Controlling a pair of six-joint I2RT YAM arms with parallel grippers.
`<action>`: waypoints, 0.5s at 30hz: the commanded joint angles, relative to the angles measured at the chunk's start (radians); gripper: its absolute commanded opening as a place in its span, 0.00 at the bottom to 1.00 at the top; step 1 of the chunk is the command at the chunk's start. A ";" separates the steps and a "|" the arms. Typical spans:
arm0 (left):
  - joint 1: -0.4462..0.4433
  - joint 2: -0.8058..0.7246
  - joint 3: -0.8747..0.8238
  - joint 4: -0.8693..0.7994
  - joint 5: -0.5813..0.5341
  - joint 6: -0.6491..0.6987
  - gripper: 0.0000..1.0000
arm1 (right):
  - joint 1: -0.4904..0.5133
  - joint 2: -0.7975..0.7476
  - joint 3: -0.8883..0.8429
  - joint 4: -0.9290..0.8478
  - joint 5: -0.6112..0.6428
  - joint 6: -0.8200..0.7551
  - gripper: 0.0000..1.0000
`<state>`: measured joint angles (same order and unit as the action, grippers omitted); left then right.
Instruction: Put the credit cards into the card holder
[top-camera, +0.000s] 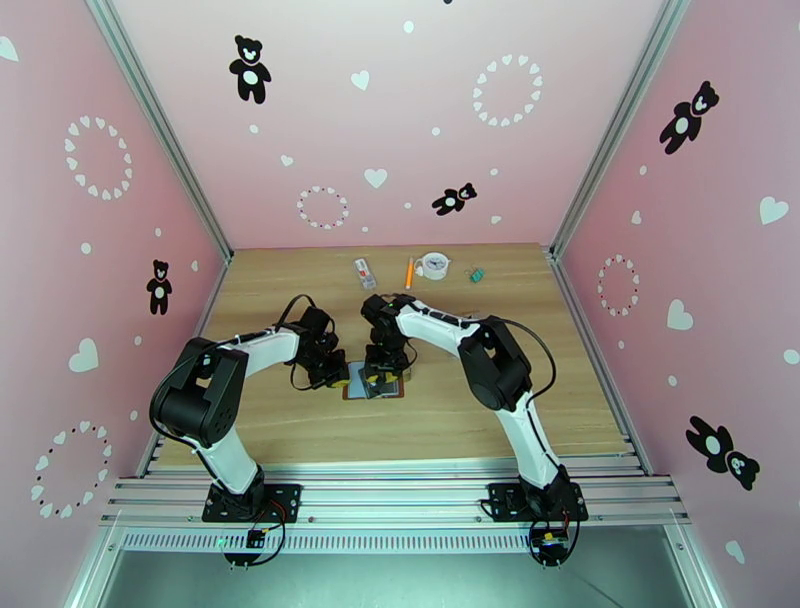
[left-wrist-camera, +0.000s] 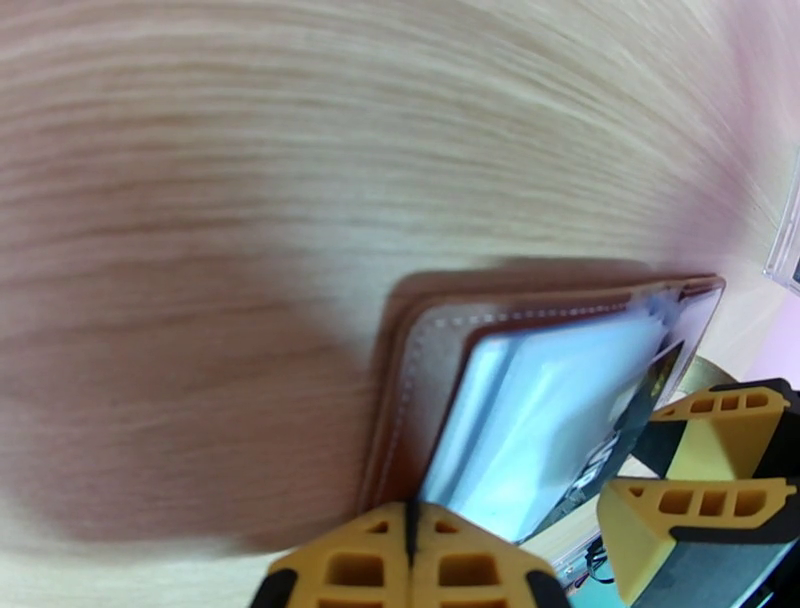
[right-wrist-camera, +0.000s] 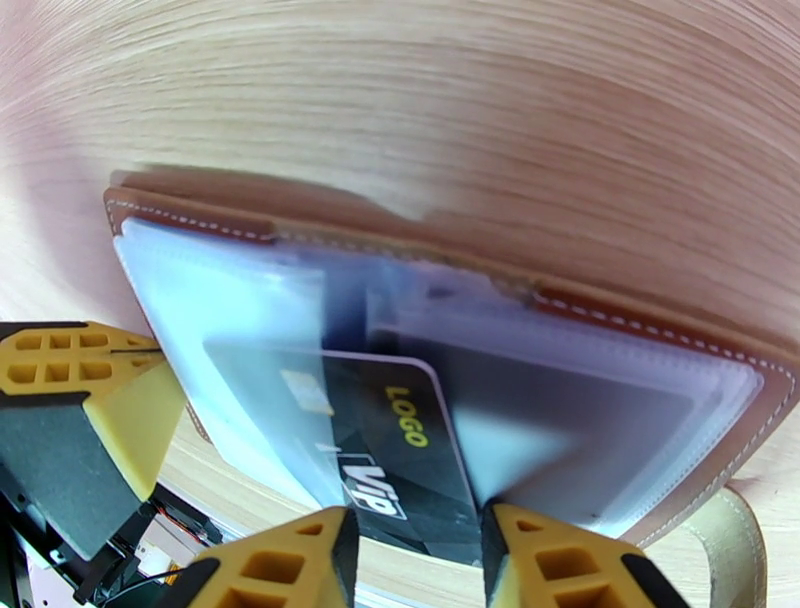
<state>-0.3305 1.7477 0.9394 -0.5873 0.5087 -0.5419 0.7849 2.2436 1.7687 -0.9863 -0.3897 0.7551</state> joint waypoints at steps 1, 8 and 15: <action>-0.005 0.032 -0.027 -0.032 -0.055 0.010 0.03 | 0.024 0.034 0.032 -0.001 -0.026 0.019 0.37; -0.005 0.031 -0.025 -0.035 -0.056 0.010 0.03 | 0.019 0.000 0.035 -0.045 0.045 -0.002 0.40; -0.005 0.030 -0.024 -0.034 -0.056 0.007 0.03 | 0.019 -0.153 -0.102 0.088 0.055 -0.100 0.40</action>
<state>-0.3305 1.7477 0.9394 -0.5873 0.5087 -0.5419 0.7979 2.1952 1.7218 -0.9588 -0.3447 0.7105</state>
